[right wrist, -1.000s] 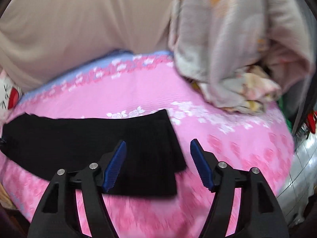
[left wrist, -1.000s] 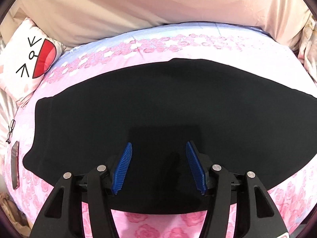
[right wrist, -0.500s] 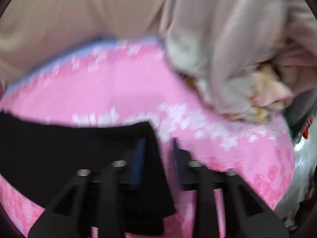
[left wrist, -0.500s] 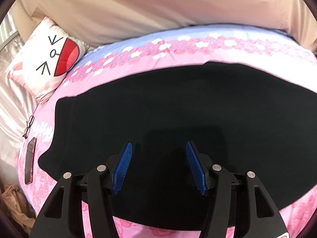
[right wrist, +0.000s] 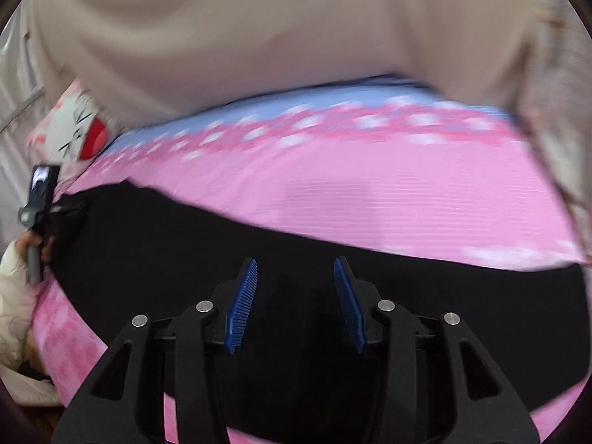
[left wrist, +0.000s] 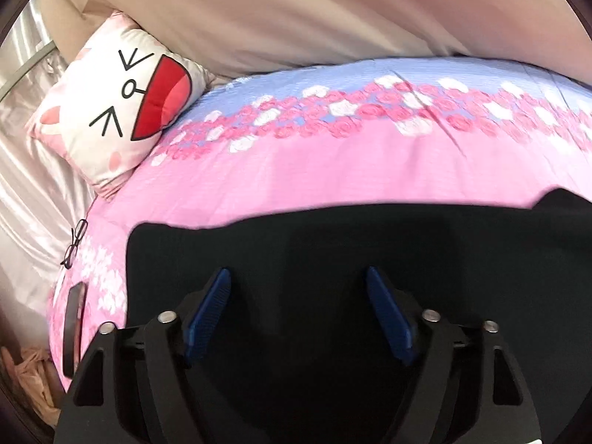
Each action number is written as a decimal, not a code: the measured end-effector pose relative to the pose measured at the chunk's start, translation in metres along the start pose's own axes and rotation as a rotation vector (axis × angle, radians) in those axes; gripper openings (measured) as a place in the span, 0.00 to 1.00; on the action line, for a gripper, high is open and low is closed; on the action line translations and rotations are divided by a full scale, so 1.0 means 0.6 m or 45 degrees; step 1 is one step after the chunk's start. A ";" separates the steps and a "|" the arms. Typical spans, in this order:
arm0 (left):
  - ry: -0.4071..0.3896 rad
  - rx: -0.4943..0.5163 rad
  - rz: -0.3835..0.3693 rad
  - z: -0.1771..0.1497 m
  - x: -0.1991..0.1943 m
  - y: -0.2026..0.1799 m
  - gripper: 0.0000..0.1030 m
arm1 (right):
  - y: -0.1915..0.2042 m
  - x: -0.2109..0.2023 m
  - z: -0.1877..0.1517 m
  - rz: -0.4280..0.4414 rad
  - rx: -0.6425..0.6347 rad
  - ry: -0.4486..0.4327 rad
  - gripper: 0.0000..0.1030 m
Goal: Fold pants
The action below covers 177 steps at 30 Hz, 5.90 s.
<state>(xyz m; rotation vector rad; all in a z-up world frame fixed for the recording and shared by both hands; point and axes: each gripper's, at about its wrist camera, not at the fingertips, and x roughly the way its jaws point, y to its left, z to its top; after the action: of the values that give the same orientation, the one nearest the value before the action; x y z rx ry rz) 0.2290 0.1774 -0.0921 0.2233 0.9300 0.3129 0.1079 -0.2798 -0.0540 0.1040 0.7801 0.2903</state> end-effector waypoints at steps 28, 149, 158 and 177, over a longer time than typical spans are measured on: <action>-0.051 -0.284 -0.131 -0.057 0.037 0.154 0.91 | 0.377 0.407 0.204 -0.065 -0.497 0.214 0.74; -0.225 -0.017 -0.531 -0.044 -0.246 -0.130 0.95 | 0.054 -0.048 -0.005 -0.347 0.337 -0.182 0.43; -0.104 -0.067 -0.406 -0.066 -0.150 -0.178 0.95 | 0.063 0.098 0.013 -0.173 0.199 0.036 0.31; -0.123 -0.008 -0.514 -0.093 -0.237 -0.242 0.95 | 0.180 -0.024 -0.149 -0.620 -0.350 -0.005 0.52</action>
<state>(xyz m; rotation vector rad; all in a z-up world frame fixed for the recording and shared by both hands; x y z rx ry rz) 0.1288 -0.0057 -0.0647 0.0411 0.8561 -0.0670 0.0115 -0.1821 -0.0861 -0.3415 0.7306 -0.0671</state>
